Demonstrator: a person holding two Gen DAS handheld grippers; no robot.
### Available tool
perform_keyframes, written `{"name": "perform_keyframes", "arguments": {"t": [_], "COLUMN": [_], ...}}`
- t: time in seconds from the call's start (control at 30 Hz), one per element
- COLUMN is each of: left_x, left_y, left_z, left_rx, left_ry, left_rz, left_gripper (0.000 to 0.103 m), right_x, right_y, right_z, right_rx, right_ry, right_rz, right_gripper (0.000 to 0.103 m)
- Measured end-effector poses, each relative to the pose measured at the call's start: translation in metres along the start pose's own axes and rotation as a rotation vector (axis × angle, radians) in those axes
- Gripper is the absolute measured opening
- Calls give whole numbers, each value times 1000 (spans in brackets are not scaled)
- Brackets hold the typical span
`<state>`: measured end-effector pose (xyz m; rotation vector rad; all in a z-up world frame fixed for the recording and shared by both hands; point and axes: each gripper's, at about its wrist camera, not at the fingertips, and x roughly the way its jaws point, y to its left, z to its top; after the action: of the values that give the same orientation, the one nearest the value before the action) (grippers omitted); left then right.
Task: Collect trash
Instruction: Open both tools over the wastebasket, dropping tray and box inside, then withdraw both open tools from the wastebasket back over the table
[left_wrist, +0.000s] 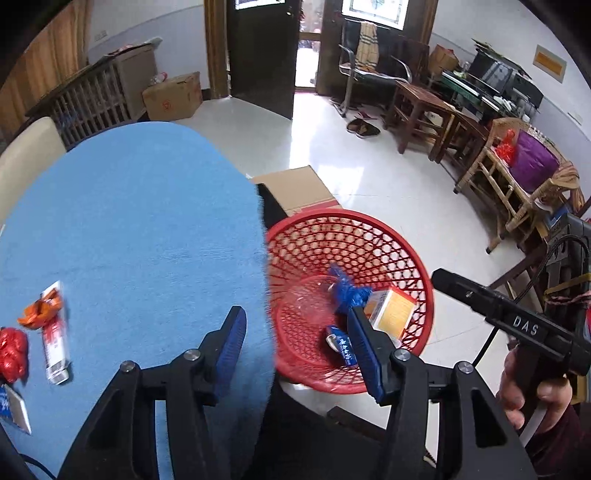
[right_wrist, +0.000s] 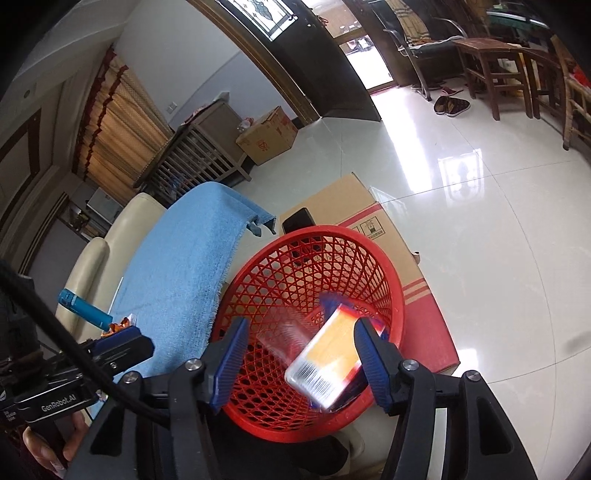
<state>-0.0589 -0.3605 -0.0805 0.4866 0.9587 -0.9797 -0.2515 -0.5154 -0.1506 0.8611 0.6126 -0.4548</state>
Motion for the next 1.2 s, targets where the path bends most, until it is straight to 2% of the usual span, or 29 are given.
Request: {"name": "perform_keyframes", "arguments": {"t": [0.2, 0.53, 0.67, 0.9, 1.07, 1.2], "left_x": [-29, -79, -94, -116, -136, -151], "left_y": [24, 96, 130, 203, 257, 301], "left_z": [-18, -59, -90, -155, -187, -208], "left_rx": [-29, -181, -260, -457, -587, -698], "left_ry": [-36, -114, -124, -112, -131, -161], "left_rz": [78, 217, 255, 333, 385, 420], "left_gripper": [60, 62, 62, 62, 62, 69], "right_x": [-2, 0, 5, 22, 37, 46], "right_y": [14, 67, 92, 131, 165, 191], "right_z": [0, -5, -11, -27, -41, -50], "right_rx": [-35, -159, -221, -310, -391, -453], "right_ry": [-1, 17, 34, 84, 129, 151], "right_rz": [8, 37, 43, 58, 71, 87], "right_gripper": [63, 63, 63, 63, 63, 63]}}
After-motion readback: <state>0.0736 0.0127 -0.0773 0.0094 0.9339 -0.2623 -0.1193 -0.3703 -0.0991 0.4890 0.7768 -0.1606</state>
